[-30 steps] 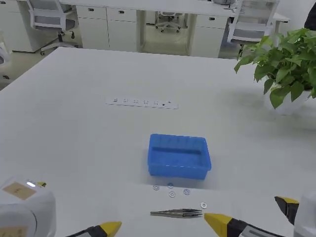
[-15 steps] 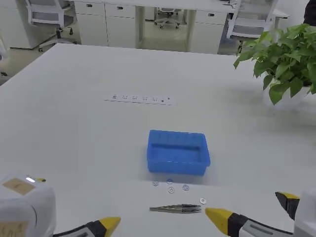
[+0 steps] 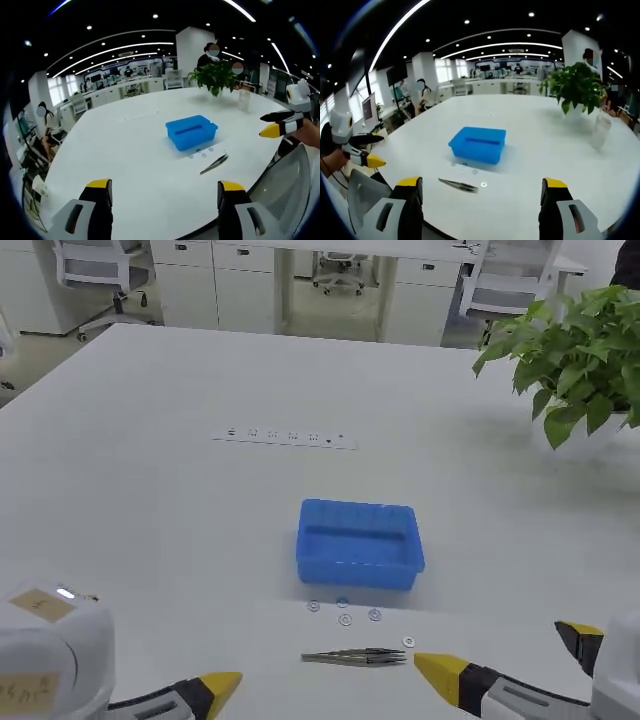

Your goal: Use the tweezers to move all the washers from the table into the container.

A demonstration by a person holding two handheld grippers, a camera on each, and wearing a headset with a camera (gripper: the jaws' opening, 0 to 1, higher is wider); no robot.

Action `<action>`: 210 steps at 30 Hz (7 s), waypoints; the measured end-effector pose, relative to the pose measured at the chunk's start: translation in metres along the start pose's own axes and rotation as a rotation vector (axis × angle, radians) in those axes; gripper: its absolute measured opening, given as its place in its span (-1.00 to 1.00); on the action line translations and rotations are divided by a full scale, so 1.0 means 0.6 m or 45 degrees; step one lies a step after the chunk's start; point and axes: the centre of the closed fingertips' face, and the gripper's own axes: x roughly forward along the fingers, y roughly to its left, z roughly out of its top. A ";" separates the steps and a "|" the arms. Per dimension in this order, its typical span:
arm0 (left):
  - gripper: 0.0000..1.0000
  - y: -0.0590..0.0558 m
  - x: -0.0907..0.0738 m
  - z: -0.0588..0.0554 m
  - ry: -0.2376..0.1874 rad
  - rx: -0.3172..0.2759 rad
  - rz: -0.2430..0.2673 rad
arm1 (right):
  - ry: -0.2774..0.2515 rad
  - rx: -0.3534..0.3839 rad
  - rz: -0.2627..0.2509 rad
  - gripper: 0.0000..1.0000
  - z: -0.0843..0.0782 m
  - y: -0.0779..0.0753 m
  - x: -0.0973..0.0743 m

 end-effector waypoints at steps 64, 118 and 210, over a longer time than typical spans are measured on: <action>-1.00 -0.175 0.248 -0.079 0.311 0.759 -0.708 | 0.111 -0.004 -0.063 0.83 -0.045 -0.026 0.033; -1.00 -0.234 -0.032 0.118 -0.036 0.827 -0.977 | 0.124 -0.699 0.902 -0.78 -0.004 0.260 0.023; 0.34 0.066 0.022 -0.059 -0.041 0.050 0.341 | -0.086 -0.446 0.478 -0.94 0.026 0.153 0.289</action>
